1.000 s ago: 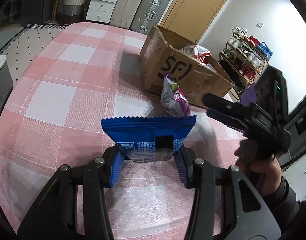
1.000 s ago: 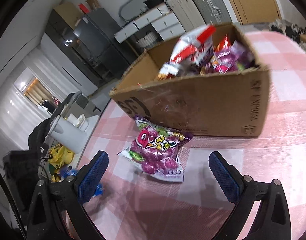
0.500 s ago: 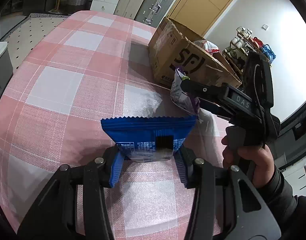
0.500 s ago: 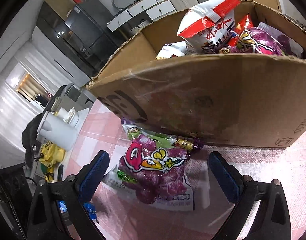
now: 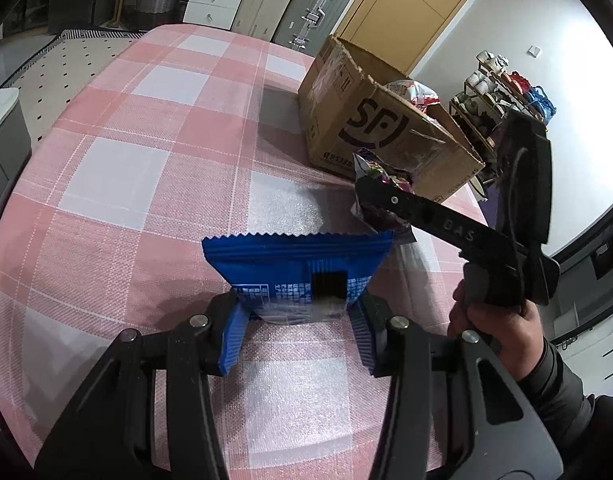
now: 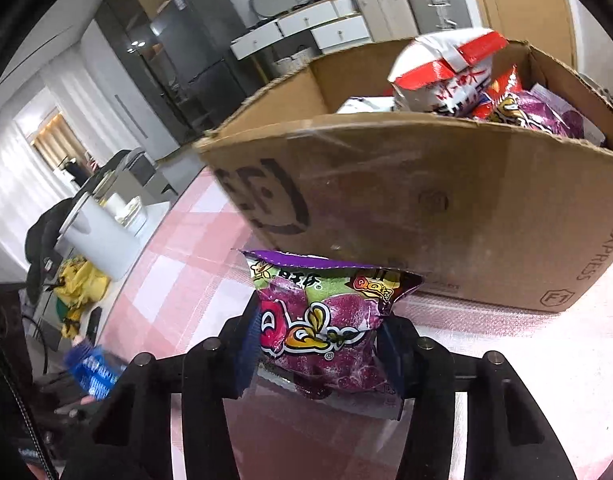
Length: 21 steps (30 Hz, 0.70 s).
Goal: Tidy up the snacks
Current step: 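Carry the blue snack and purple candy bag over the box with both grippers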
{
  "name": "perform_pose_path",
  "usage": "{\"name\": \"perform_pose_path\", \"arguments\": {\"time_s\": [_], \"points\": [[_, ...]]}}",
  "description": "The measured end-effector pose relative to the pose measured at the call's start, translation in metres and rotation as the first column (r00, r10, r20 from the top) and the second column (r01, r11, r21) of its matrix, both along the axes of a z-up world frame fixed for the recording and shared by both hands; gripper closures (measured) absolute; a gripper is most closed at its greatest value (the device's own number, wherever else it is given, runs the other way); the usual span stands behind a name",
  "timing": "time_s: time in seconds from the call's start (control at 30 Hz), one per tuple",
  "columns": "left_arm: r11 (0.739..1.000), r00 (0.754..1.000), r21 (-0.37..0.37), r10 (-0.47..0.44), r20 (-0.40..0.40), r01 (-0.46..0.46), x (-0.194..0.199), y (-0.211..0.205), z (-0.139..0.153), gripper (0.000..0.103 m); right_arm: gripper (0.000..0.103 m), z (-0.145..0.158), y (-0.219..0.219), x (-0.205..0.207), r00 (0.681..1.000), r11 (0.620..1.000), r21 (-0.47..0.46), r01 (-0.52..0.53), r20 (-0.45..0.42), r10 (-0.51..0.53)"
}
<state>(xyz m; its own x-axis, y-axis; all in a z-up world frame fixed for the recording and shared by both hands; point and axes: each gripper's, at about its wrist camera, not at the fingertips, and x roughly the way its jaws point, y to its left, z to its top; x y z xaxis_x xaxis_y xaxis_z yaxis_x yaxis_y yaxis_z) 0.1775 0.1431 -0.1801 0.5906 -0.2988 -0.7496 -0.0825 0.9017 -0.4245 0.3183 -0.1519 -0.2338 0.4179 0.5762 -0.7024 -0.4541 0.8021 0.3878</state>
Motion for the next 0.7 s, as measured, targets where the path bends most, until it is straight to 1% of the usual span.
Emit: {"name": "perform_pose_path", "arguments": {"time_s": [0.23, 0.37, 0.63, 0.7], "points": [[0.999, 1.000, 0.033, -0.002, 0.018, 0.002, -0.008, -0.008, 0.010, 0.060, 0.052, 0.014, -0.014, -0.026, 1.000, 0.999, 0.050, -0.015, 0.020, 0.014], [0.999, 1.000, 0.044, -0.015, 0.026, 0.014, -0.012, -0.016, 0.015, 0.060, 0.052, 0.025, -0.035, -0.045, 0.999, 0.997, 0.072, -0.017, 0.042, 0.014], [0.997, 0.997, 0.073, -0.041, 0.064, 0.037, -0.024, -0.031, 0.035, 0.060, 0.052, 0.060, -0.066, -0.080, 0.994, 0.994, 0.106, -0.011, 0.110, -0.001], [0.996, 0.996, 0.081, -0.047, 0.075, 0.041, -0.026, -0.034, 0.040, 0.060, 0.052, 0.070, -0.080, -0.088, 0.992, 0.993, 0.114, -0.011, 0.123, -0.003]]}}
